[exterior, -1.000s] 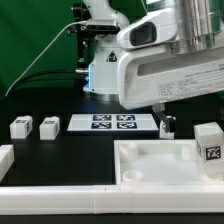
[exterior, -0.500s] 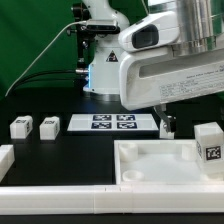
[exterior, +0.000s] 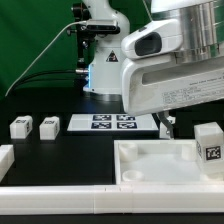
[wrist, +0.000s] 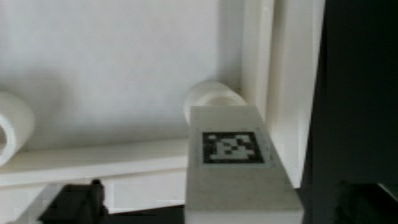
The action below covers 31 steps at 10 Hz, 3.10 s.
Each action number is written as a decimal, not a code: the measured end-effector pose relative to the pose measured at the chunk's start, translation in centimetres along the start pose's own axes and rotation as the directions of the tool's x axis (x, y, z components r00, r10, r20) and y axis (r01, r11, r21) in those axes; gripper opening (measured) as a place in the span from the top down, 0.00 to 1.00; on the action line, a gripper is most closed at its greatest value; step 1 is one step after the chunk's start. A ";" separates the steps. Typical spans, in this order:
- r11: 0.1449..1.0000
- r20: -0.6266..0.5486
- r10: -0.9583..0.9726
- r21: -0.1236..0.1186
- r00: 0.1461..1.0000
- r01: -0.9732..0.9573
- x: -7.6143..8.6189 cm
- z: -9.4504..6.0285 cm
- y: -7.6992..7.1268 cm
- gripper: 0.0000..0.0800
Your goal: Assemble one leg
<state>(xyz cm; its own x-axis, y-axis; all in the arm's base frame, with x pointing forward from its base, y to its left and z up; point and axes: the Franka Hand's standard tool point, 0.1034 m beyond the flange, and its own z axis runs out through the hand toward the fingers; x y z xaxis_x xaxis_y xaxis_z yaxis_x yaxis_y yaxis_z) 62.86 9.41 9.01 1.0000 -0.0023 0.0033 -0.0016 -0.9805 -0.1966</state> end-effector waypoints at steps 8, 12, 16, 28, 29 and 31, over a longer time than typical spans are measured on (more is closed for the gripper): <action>1.000 0.017 -0.003 0.000 1.000 0.003 -0.5 1.1 -0.2 0.64; 0.999 0.017 0.039 0.001 0.999 -0.039 -0.5 1.1 -0.2 0.63; 0.917 0.021 0.400 0.006 0.917 -0.400 -0.5 1.2 -0.6 0.63; 0.046 0.054 0.998 -0.007 0.045 -0.999 -0.8 1.6 -2.6 0.58; 0.062 0.053 0.997 -0.008 0.061 -0.998 -0.9 1.7 -2.8 0.58; 0.097 0.054 0.994 -0.008 0.096 -0.995 -1.0 1.8 -3.1 0.22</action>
Offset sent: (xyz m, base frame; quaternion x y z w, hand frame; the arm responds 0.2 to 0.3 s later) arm 0.0042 0.0036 -0.0056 -0.0112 0.0090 0.0041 0.9999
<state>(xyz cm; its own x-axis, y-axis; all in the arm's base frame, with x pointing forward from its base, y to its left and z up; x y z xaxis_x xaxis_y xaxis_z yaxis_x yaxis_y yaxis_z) 61.92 12.84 7.85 0.0951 -0.9641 -0.2479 -0.9954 -0.0945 -0.0142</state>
